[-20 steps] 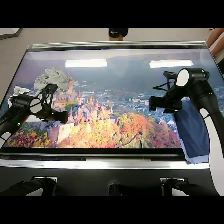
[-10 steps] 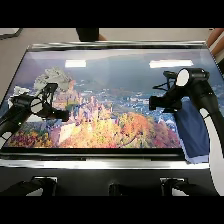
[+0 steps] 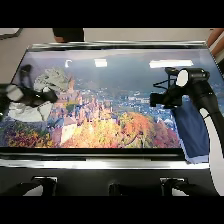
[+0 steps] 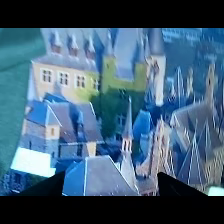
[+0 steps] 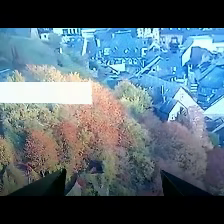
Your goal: Fold the shirts.
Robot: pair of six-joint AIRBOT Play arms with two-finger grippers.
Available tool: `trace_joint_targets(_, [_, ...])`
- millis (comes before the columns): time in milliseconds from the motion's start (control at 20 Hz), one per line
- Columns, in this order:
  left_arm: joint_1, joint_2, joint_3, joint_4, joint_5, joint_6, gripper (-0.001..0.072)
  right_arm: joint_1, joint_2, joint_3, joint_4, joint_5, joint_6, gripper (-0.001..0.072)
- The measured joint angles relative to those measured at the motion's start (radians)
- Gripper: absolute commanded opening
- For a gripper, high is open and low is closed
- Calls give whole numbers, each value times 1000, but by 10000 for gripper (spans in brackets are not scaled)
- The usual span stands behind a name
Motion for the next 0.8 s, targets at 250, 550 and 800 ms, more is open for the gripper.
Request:
trace_joint_targets(250, [505, -5, -12, -270, -32, 1, 716, 0, 0, 0, 12, -19, 0, 673])
trace_joint_targets(550, [874, -15, -330, -589, 37, 228, 716, 0, 0, 0, 60, -27, 0, 673])
trace_joint_targets(800, [910, -100, -472, -869, 209, 471, 716, 0, 0, 0, 72, -30, 0, 673])
